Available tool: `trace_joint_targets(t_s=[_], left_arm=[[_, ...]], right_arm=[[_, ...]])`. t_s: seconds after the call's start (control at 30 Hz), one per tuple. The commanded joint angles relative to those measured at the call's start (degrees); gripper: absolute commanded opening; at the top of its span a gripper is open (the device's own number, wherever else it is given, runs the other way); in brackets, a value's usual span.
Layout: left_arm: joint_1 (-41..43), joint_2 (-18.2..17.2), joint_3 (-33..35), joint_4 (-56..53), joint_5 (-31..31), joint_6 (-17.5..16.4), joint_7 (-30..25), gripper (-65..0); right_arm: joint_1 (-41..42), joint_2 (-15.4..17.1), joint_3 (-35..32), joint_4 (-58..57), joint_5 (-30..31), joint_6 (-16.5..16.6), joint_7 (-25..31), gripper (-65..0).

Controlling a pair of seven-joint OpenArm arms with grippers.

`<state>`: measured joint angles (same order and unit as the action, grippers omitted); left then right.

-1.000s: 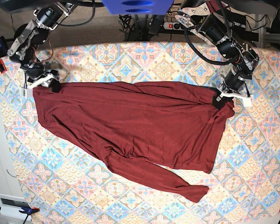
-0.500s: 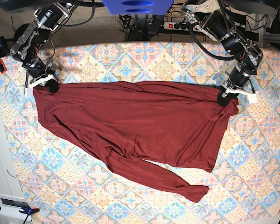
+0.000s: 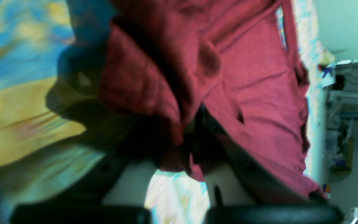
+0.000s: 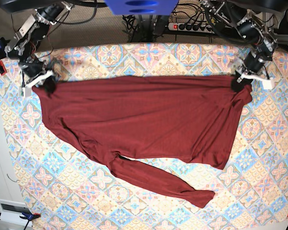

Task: Layout the t-shirt on the table in an organized manner, then fold the t-shirt properly
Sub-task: 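Pull both held corners apart and away from the shirt body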

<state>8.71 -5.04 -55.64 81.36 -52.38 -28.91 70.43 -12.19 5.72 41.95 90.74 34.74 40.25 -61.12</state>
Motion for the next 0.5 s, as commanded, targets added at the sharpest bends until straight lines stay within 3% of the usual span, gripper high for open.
trace_joint_targets(t_s=[0.0, 0.27, 0.47], left_arm=[[0.6, -1.2, -0.3, 1.1, -1.8, -0.3, -1.8, -65.0], [7.4, -4.9, -0.5, 2.3, -7.4, -0.3, -1.8, -65.0], [12.0, -5.1, -0.6, 6.6, -9.4, -0.3, -1.9, -65.0]], right_arm=[[0.0, 1.2, 0.4, 1.6, 0.8, -0.2, 2.0, -63.5], [-4.7, 1.2, 0.3, 1.7, 7.3, -0.2, 2.0, -63.5], [-5.9, 1.2, 0.3, 1.8, 7.7, -0.2, -0.4, -63.5]])
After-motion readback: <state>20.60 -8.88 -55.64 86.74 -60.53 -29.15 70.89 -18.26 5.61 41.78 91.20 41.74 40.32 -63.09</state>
